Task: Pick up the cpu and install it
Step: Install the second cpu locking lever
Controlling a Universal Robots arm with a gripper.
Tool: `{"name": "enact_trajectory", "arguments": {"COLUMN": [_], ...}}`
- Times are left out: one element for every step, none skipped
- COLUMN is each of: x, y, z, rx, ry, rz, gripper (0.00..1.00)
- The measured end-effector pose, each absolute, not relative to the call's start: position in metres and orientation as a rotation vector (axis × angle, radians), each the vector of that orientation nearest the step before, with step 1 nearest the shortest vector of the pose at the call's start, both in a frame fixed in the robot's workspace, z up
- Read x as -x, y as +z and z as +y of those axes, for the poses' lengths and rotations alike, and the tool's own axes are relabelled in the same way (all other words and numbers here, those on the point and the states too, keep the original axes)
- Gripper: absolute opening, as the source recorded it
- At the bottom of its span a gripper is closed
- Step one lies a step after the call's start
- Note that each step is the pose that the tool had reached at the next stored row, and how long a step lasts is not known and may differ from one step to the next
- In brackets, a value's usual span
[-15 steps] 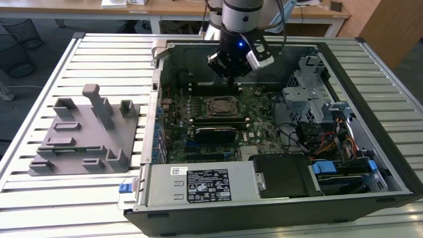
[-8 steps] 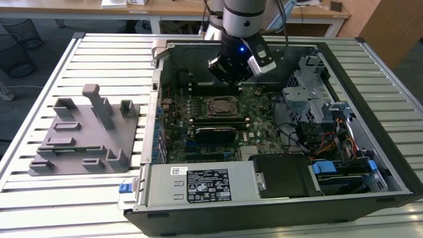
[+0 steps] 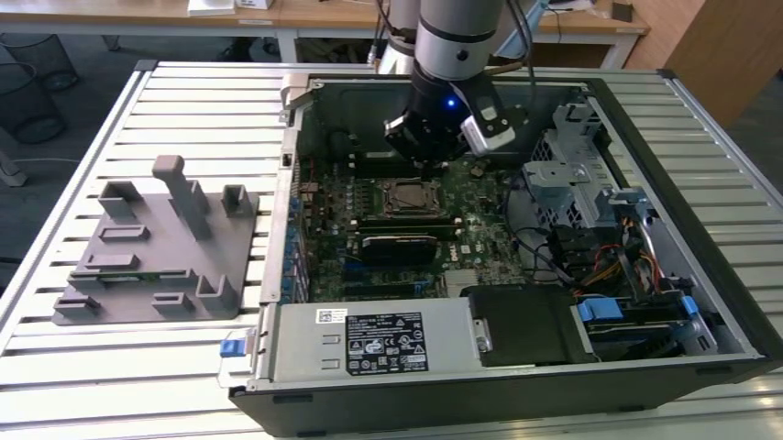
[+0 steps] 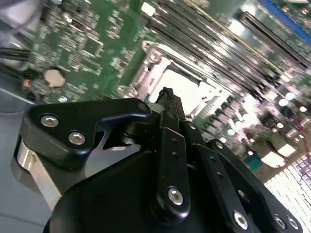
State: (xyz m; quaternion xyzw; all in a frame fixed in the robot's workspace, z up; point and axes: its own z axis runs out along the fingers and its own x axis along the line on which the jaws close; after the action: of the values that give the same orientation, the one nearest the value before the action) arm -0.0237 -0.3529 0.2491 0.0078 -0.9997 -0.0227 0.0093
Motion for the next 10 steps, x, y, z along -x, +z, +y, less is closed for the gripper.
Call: {"name": "enact_trajectory", "arguments": {"x": [0.023,0.023,0.023,0.023,0.023,0.023,0.023,0.023,0.023,0.023], "y": [0.249,0.249,0.249,0.249,0.249,0.248,0.248,0.248,0.248,0.248], "z": [-0.353,-0.353,-0.353,-0.354,-0.356,-0.357,-0.358,-0.360,-0.363,-0.365], "rx": [-0.024,-0.023,-0.022,-0.022,-0.022,-0.022,-0.022,-0.022,-0.022,-0.022], "ry": [-0.070,-0.071,-0.071,-0.071,-0.071,-0.071,-0.071,-0.071,-0.071,-0.071], "rz": [-3.104,-3.086,-3.073,-3.068,-3.068,-3.068,-3.068,-3.068,-3.068,-3.067], "gripper": [0.11,0.11,0.11,0.11,0.11,0.11,0.11,0.11,0.11,0.11]}}
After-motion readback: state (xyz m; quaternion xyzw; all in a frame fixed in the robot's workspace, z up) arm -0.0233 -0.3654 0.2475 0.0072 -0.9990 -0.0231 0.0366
